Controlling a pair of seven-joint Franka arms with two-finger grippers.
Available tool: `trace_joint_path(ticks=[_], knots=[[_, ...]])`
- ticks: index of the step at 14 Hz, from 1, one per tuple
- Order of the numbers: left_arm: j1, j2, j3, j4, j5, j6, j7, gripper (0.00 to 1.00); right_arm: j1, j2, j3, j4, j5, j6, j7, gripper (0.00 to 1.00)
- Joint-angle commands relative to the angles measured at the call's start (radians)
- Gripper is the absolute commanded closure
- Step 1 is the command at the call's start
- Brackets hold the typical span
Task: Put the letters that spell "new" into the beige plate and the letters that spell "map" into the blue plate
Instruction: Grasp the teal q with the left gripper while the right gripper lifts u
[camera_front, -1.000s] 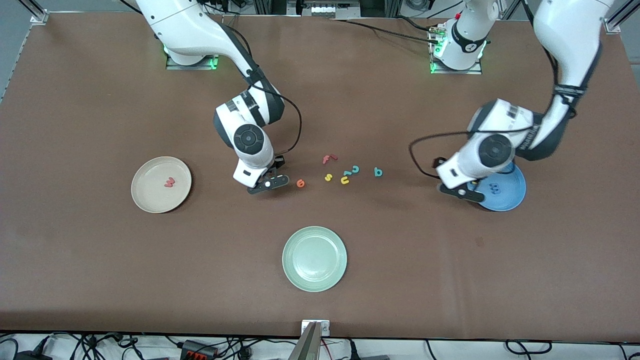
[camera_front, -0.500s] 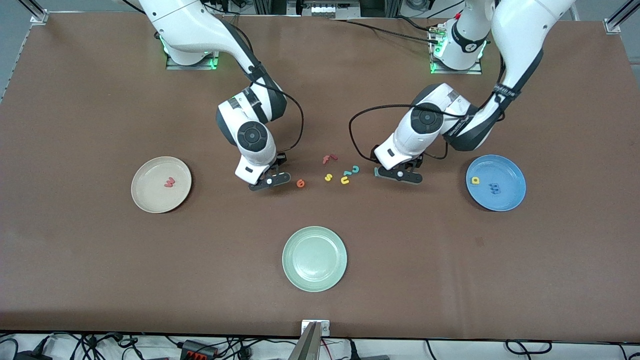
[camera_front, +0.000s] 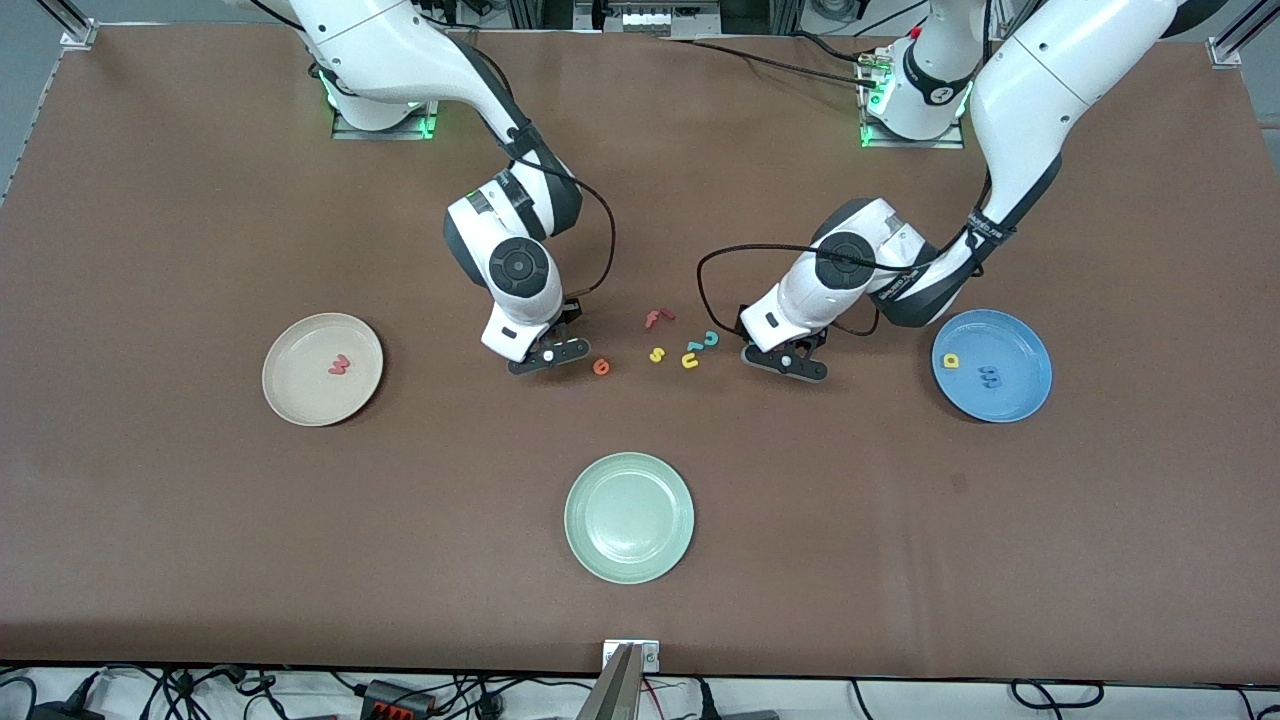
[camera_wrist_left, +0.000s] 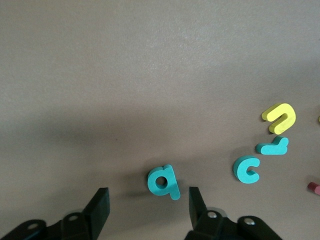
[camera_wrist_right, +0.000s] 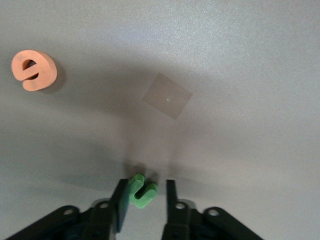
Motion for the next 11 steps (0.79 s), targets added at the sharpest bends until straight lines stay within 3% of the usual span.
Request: trace_joint_path(ticks=[1, 4, 6, 10, 11], knots=[[-0.005, 0.037, 0.0, 0.029, 0.08, 0.003, -0.057, 0.3, 0.003, -0.014, 0.003, -0.001, 0.012, -0.001, 0.017, 0.49], [-0.024, 0.067, 0.003, 0.05, 0.179, 0.002, -0.145, 0.32, 0.004, -0.012, 0.004, 0.002, 0.027, 0.004, 0.032, 0.39], [-0.04, 0.073, 0.006, 0.055, 0.184, 0.002, -0.17, 0.41, 0.006, -0.011, 0.006, 0.0, 0.032, 0.004, 0.081, 0.39], [-0.041, 0.067, 0.007, 0.055, 0.186, -0.004, -0.167, 0.84, 0.009, 0.0, 0.006, -0.001, 0.033, 0.002, 0.257, 0.4], [-0.035, 0.06, 0.006, 0.055, 0.186, -0.012, -0.163, 0.9, 0.01, 0.003, 0.006, -0.001, 0.033, 0.002, 0.324, 0.4]])
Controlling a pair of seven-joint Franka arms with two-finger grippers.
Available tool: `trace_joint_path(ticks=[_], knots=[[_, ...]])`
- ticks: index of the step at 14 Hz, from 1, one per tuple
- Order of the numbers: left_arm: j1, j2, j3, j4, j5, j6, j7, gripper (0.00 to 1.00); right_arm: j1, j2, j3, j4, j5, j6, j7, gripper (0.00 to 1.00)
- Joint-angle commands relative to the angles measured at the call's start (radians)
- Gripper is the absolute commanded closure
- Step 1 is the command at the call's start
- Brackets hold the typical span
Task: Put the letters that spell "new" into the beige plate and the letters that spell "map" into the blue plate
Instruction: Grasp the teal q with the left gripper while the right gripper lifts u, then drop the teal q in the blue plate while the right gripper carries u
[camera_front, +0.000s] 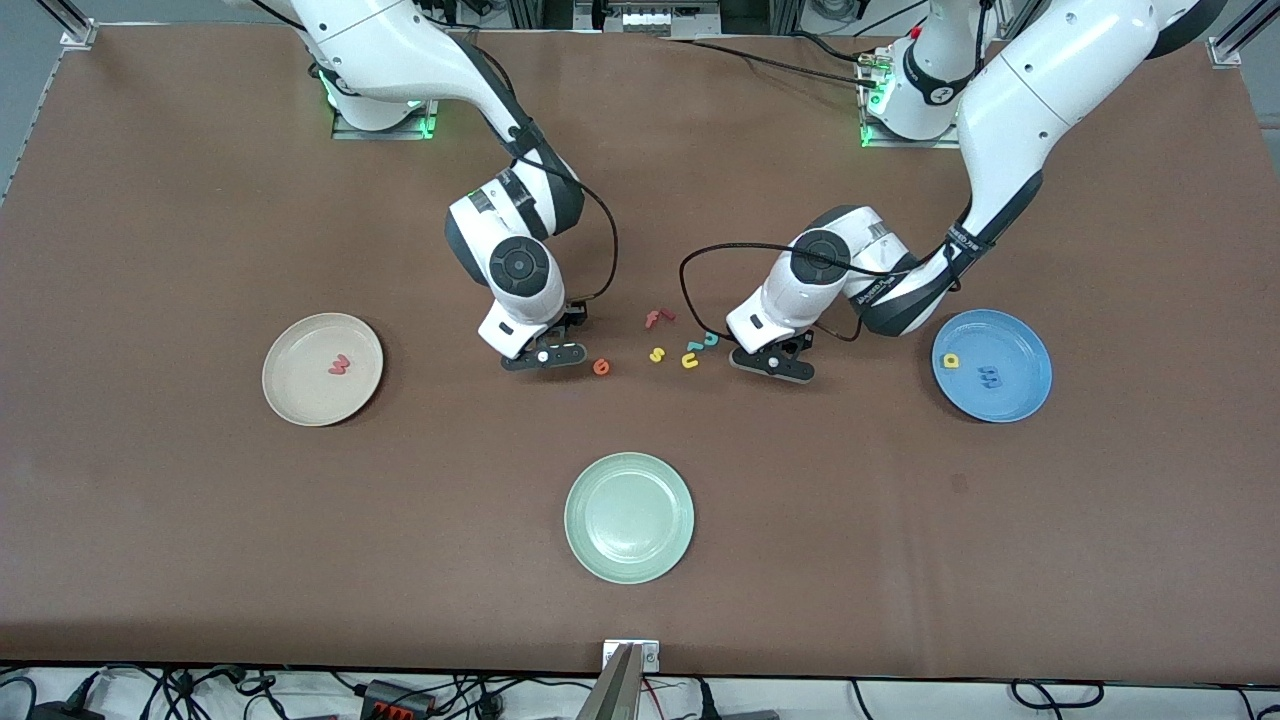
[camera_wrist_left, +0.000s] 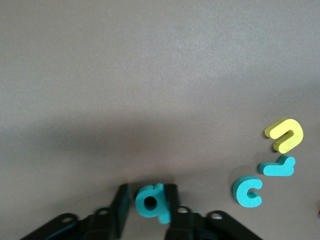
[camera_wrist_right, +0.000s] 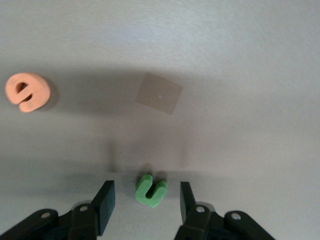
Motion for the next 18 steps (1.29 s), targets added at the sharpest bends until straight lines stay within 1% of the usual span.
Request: trace_joint_path(ticks=[1, 2, 4, 6, 8, 9, 10, 13, 15, 16, 17, 18], knots=[[0.006, -0.004, 0.004, 0.015, 0.029, -0.023, -0.015, 0.91, 0.009, 0.003, 0.003, -0.005, 0.014, 0.0, 0.165, 0.4], [0.015, -0.033, 0.001, 0.017, 0.029, -0.078, -0.012, 0.92, 0.015, 0.004, 0.003, -0.005, 0.014, 0.002, 0.222, 0.4], [0.032, -0.104, -0.013, 0.043, 0.029, -0.245, 0.006, 0.91, 0.015, 0.004, 0.003, -0.008, 0.014, 0.0, 0.289, 0.4], [0.049, -0.15, -0.016, 0.088, 0.025, -0.428, 0.139, 0.91, 0.015, 0.004, 0.003, -0.01, 0.014, -0.002, 0.313, 0.41], [0.087, -0.168, -0.016, 0.138, 0.023, -0.6, 0.298, 0.91, 0.006, 0.006, 0.001, -0.011, 0.014, 0.0, 0.324, 0.44], [0.124, -0.173, -0.018, 0.159, 0.02, -0.643, 0.377, 0.91, 0.004, 0.009, 0.001, -0.011, 0.015, 0.0, 0.332, 0.46], [0.157, -0.185, -0.016, 0.162, 0.02, -0.665, 0.443, 0.86, 0.004, 0.009, 0.001, -0.011, 0.015, 0.0, 0.333, 0.49], [0.353, -0.185, -0.018, 0.149, 0.017, -0.657, 0.668, 0.87, 0.006, 0.009, 0.001, -0.008, 0.014, 0.0, 0.329, 0.57], [0.443, -0.179, -0.027, 0.11, 0.015, -0.604, 0.718, 0.87, 0.003, 0.009, 0.001, -0.008, 0.014, -0.002, 0.332, 0.65], [0.496, -0.179, -0.029, 0.063, 0.017, -0.552, 0.72, 0.87, 0.003, 0.009, 0.001, -0.008, 0.014, -0.002, 0.332, 0.69], [0.533, -0.179, -0.029, 0.016, 0.015, -0.495, 0.72, 0.86, 0.001, 0.009, 0.001, -0.01, 0.014, -0.003, 0.332, 0.71], [0.602, -0.181, -0.029, -0.052, 0.017, -0.429, 0.72, 0.85, 0.0, 0.009, 0.001, -0.008, 0.014, -0.003, 0.332, 0.74]])
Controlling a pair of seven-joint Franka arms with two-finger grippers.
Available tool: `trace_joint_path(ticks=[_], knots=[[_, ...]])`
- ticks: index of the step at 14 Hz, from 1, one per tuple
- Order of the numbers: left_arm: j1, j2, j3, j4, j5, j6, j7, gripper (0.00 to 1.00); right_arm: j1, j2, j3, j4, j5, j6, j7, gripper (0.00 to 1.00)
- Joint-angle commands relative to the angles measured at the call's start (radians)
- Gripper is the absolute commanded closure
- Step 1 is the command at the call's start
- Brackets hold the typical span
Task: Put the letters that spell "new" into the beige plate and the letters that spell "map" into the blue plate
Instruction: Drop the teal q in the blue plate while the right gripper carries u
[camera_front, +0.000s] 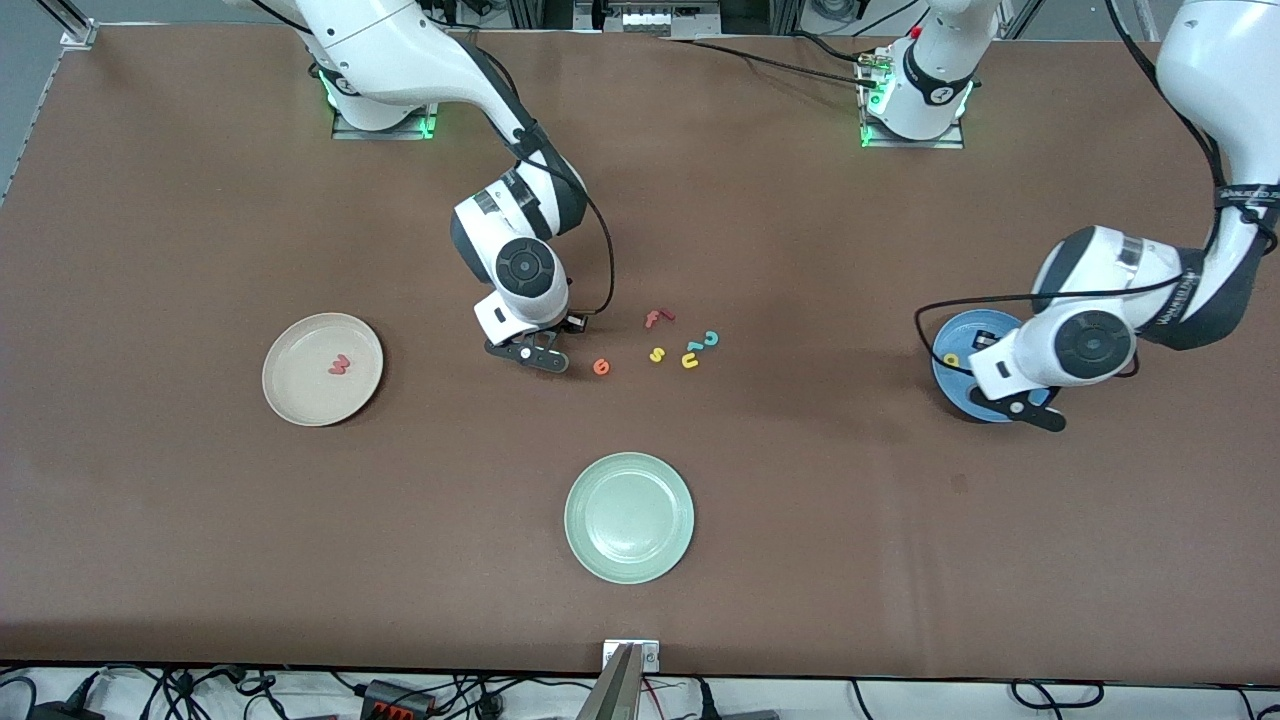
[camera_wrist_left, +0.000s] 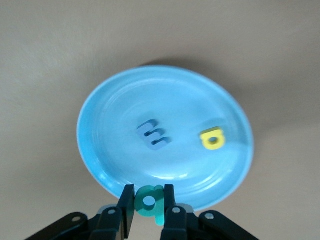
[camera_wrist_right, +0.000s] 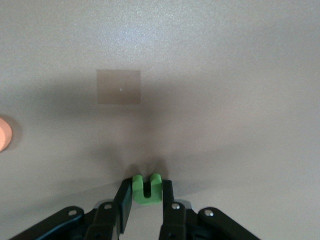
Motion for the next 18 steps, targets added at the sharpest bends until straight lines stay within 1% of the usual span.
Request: trace_joint_path(ticks=[1, 2, 3, 5, 6, 7, 8, 9, 10, 11, 12, 13, 14, 15, 16, 17, 18], knots=[[0.163, -0.012, -0.039, -0.165, 0.013, 0.169, 0.013, 0.85, -0.007, -0.002, 0.001, -0.008, 0.011, -0.004, 0.01, 0.78], [0.2, -0.01, -0.07, -0.183, 0.013, 0.194, 0.025, 0.84, -0.008, -0.001, 0.0, -0.007, 0.011, -0.004, 0.01, 0.8], [0.205, -0.01, -0.075, -0.186, 0.013, 0.196, 0.026, 0.67, -0.008, -0.002, -0.003, -0.004, 0.011, -0.004, 0.008, 0.83], [0.204, -0.012, -0.079, -0.181, 0.013, 0.193, 0.027, 0.0, -0.021, -0.018, -0.008, -0.001, 0.011, -0.011, 0.0, 0.83], [0.201, -0.019, -0.093, -0.177, 0.013, 0.176, 0.042, 0.0, -0.037, -0.036, -0.008, 0.001, 0.011, -0.011, -0.009, 0.83], [0.207, -0.029, -0.124, -0.172, 0.012, 0.133, 0.049, 0.0, -0.062, -0.056, -0.008, -0.001, 0.011, -0.016, -0.015, 0.83], [0.222, -0.045, -0.16, -0.139, 0.012, 0.087, 0.055, 0.0, -0.091, -0.076, -0.01, -0.001, 0.003, -0.028, -0.022, 0.83], [0.236, -0.055, -0.228, -0.091, 0.009, 0.014, 0.055, 0.0, -0.129, -0.088, -0.01, -0.001, 0.0, -0.059, -0.047, 0.83], [0.247, -0.055, -0.295, -0.022, 0.004, -0.084, 0.049, 0.0, -0.164, -0.097, -0.022, -0.001, -0.008, -0.104, -0.085, 0.83], [0.244, -0.05, -0.341, 0.042, 0.003, -0.165, 0.047, 0.0, -0.195, -0.101, -0.055, -0.001, -0.011, -0.134, -0.14, 0.83], [0.241, -0.046, -0.386, 0.11, -0.005, -0.244, 0.047, 0.0, -0.229, -0.107, -0.097, -0.001, -0.014, -0.157, -0.248, 0.82], [0.242, -0.047, -0.417, 0.163, -0.052, -0.314, 0.049, 0.0, -0.263, -0.107, -0.133, -0.001, -0.014, -0.18, -0.357, 0.81], [0.247, -0.052, -0.45, 0.231, -0.11, -0.396, 0.047, 0.0, -0.304, -0.107, -0.155, -0.002, -0.014, -0.186, -0.437, 0.81], [0.242, -0.05, -0.475, 0.316, -0.143, -0.483, 0.044, 0.0, -0.344, -0.108, -0.158, -0.002, -0.014, -0.198, -0.499, 0.81], [0.227, -0.047, -0.48, 0.381, -0.151, -0.532, 0.049, 0.0, -0.378, -0.113, -0.158, -0.002, -0.014, -0.218, -0.548, 0.81], [0.221, -0.043, -0.483, 0.426, -0.154, -0.537, 0.05, 0.0, -0.405, -0.122, -0.158, -0.002, -0.014, -0.231, -0.594, 0.81], [0.218, -0.074, -0.471, 0.454, -0.207, -0.536, 0.052, 0.0, -0.428, -0.122, -0.16, -0.002, -0.015, -0.232, -0.64, 0.81]])
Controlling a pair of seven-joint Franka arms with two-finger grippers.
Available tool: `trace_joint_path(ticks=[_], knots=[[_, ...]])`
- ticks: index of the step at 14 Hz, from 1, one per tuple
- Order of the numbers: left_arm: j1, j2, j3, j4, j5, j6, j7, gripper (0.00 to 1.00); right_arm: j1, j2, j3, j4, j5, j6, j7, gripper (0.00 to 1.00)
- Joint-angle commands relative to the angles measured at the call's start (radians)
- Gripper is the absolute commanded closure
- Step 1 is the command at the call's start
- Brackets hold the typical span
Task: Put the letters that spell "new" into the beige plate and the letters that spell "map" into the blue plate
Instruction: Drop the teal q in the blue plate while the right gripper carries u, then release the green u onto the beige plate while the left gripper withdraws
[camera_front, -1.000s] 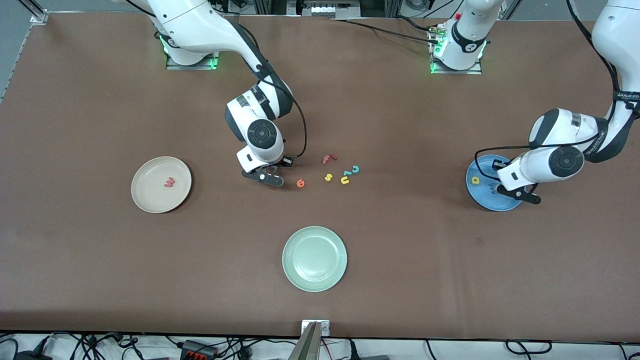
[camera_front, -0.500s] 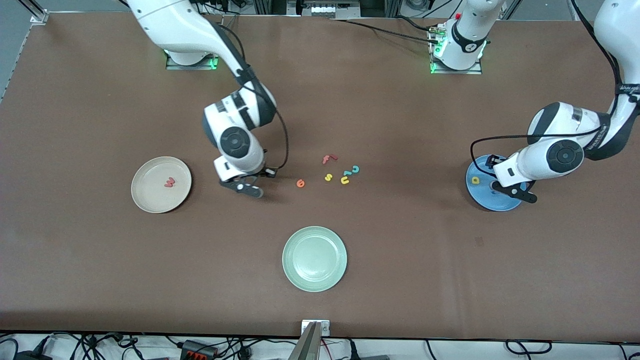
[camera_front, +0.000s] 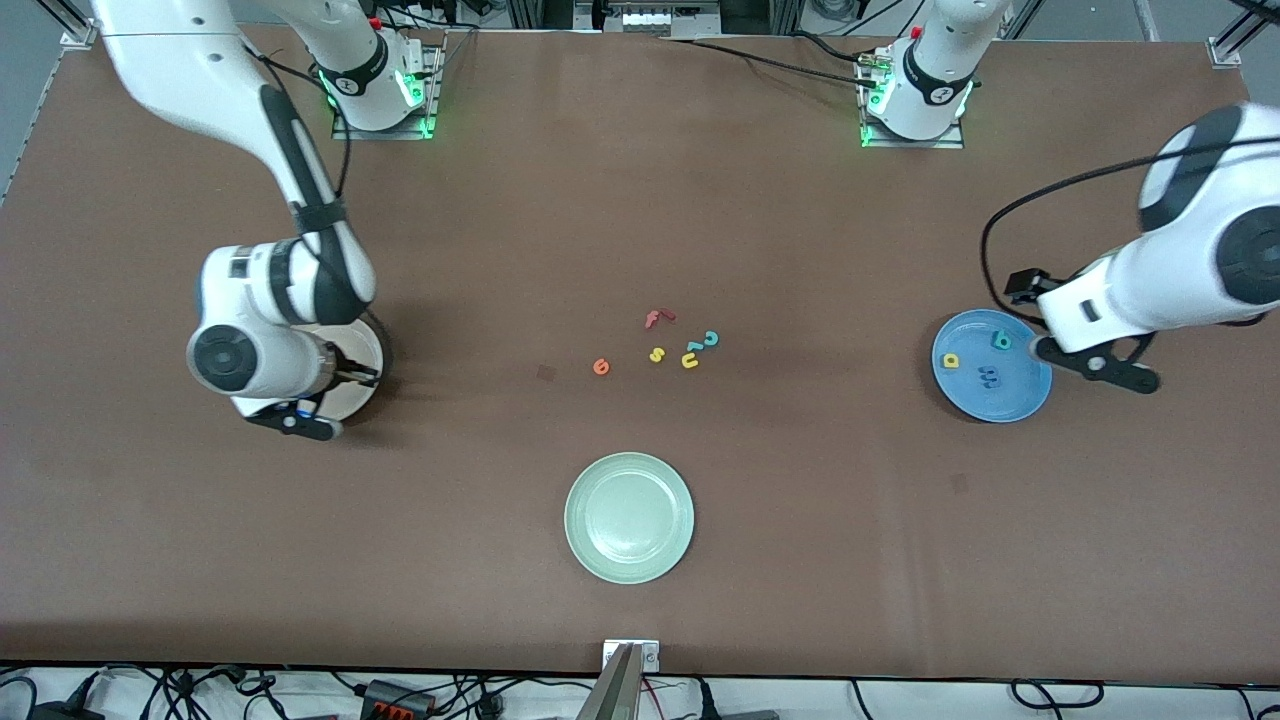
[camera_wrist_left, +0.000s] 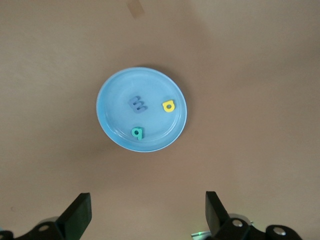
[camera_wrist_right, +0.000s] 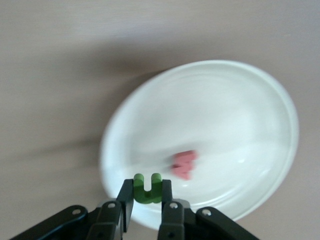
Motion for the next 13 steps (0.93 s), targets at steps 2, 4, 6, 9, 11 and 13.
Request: trace_joint_path(ticks=[2, 4, 6, 9, 11, 13], knots=[[-0.003, -0.015, 0.01, 0.129, -0.096, -0.042, 0.03, 0.0, -0.085, -0.01, 0.015, -0.015, -0.007, -0.018, -0.155, 0.81], [0.0, -0.013, 0.018, 0.143, -0.096, -0.061, 0.032, 0.0, -0.1, 0.022, 0.014, -0.015, -0.011, -0.006, -0.209, 0.81], [-0.024, -0.034, 0.077, 0.146, -0.12, -0.064, 0.03, 0.0, -0.129, 0.044, 0.015, -0.017, -0.013, 0.017, -0.253, 0.78], [-0.224, -0.129, 0.414, 0.148, -0.33, -0.061, 0.035, 0.0, -0.15, 0.049, 0.015, -0.012, -0.011, 0.041, -0.286, 0.0], [-0.414, -0.209, 0.658, 0.133, -0.442, -0.027, 0.035, 0.0, -0.13, 0.018, 0.023, -0.006, -0.004, 0.034, -0.272, 0.0], [-0.588, -0.271, 0.835, 0.09, -0.457, 0.006, 0.033, 0.0, -0.066, 0.016, 0.027, 0.032, 0.019, 0.036, -0.263, 0.0]])
